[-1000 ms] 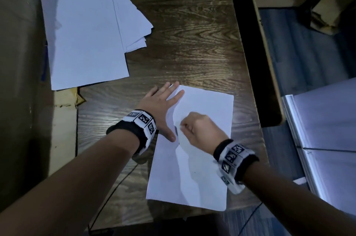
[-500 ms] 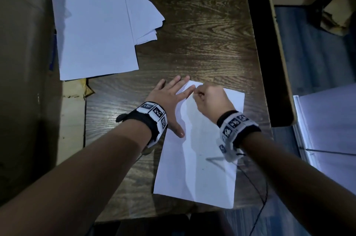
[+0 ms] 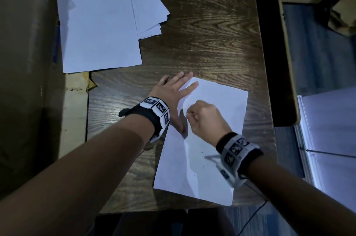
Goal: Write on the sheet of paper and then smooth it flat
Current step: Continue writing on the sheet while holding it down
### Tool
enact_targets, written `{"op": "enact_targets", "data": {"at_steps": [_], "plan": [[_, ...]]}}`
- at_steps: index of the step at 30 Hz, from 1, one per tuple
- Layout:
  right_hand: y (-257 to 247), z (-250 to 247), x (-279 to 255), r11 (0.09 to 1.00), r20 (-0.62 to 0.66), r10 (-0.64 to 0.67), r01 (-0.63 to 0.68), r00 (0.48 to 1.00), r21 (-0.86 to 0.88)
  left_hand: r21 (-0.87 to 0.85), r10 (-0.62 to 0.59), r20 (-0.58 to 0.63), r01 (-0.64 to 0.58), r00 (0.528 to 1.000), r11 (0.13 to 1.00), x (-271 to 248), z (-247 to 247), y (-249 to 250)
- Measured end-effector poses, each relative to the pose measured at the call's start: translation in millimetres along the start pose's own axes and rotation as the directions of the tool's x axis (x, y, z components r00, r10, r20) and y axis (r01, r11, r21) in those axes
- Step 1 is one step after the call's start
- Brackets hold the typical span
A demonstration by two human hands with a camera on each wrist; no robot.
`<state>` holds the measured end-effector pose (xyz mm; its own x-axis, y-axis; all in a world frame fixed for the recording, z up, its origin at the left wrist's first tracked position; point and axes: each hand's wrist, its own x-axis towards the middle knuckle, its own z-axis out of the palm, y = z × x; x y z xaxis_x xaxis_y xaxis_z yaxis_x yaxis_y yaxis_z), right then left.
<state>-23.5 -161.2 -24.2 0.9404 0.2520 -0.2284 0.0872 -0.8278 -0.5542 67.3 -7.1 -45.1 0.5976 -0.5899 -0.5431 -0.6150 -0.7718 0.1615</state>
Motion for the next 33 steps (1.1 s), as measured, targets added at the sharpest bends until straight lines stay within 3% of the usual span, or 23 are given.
{"op": "enact_targets", "data": {"at_steps": [4,6,10,17,21,26,31,33], "plan": [[13.1,-17.0,51.6,0.990,-0.148,0.139,-0.139,0.979,0.008,-0.023,0.006,-0.003,-0.006,1.000,1.000,0.1,0.8,-0.7],[10.5,-10.1,41.9,0.990,-0.174,0.140,-0.141,0.975,0.006,-0.028,0.009,-0.002,-0.009,1.000,1.000,-0.6,1.5,-0.7],[8.1,0.6,-9.4,0.997,-0.011,0.067,-0.066,0.998,0.040,-0.030,0.008,-0.024,-0.008,1.000,1.000,-5.0,-1.4,0.4],[12.9,-9.7,0.8,0.989,0.004,0.091,-0.091,0.996,0.113,-0.123,0.071,-0.013,-0.072,0.997,0.990,-27.7,2.6,-14.9],[-0.2,-8.1,13.5,0.997,0.077,-0.019,0.013,0.997,0.076,-0.077,0.062,0.006,-0.062,0.998,0.995,-28.4,4.1,-13.1],[1.2,-5.0,39.7,0.998,-0.057,0.027,-0.024,0.998,0.055,-0.084,0.048,0.008,-0.047,0.999,0.995,-25.2,7.1,-18.7],[-11.7,0.4,22.5,0.997,0.098,-0.069,0.065,0.993,0.041,-0.082,0.049,-0.011,-0.049,0.999,0.995,-22.1,9.0,-20.3],[-8.1,-0.9,40.8,0.998,-0.018,-0.028,0.028,0.999,0.047,-0.102,0.046,-0.019,-0.048,0.999,0.994,-22.2,9.9,-22.0]]}}
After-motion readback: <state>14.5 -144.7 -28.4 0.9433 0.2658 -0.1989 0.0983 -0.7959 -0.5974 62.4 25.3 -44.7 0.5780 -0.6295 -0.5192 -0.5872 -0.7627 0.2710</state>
